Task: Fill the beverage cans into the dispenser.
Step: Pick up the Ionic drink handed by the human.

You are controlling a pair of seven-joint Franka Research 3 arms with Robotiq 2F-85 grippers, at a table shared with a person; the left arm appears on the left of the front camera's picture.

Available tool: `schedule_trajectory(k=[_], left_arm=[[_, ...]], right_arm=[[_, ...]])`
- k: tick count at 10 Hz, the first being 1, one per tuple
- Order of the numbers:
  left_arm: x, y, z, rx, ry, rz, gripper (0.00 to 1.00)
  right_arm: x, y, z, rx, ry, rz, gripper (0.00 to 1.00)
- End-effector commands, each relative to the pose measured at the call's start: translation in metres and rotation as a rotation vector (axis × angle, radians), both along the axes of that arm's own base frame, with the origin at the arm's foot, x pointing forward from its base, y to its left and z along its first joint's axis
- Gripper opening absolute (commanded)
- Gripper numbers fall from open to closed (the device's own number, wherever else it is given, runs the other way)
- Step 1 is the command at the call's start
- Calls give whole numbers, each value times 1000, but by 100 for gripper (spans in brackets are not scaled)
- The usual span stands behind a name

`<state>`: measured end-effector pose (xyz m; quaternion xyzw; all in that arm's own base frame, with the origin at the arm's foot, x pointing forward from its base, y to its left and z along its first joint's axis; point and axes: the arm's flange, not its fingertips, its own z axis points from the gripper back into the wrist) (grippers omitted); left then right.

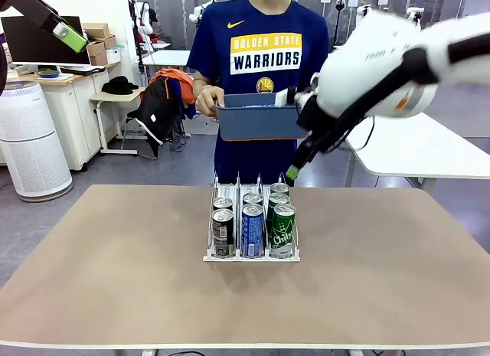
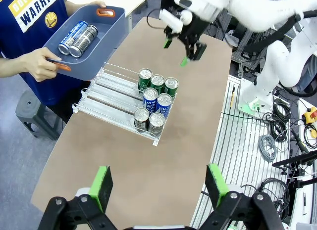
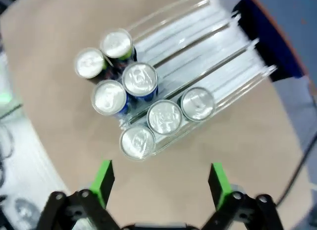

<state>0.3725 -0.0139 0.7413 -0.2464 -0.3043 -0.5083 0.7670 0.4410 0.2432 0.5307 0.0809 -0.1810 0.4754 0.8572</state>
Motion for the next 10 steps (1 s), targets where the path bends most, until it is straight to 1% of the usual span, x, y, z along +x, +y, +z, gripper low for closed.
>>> schedule_trajectory(k=[1,2,4,5,6,8,9,10], left_arm=[[0,1,0,-2,0,1,100],[0,1,0,-2,0,1,100],[0,1,0,-2,0,1,100],[0,1,0,-2,0,1,100],[0,1,0,-2,0,1,100],[0,1,0,-2,0,1,100],[0,1,0,-2,0,1,100],[0,1,0,-2,0,1,100]], right_arm=[[9,-18,41,-2,36,81,100],[9,-28,71,42,15,100,100],[3,-41,131,138,-67,63,100],[1,-47,158,153,-105,38,100],[-1,-52,179,160,-146,29,100],[-6,-62,218,203,-186,-17,100],[-8,-66,231,220,-200,-31,100],[-11,-66,239,231,-207,-61,100]])
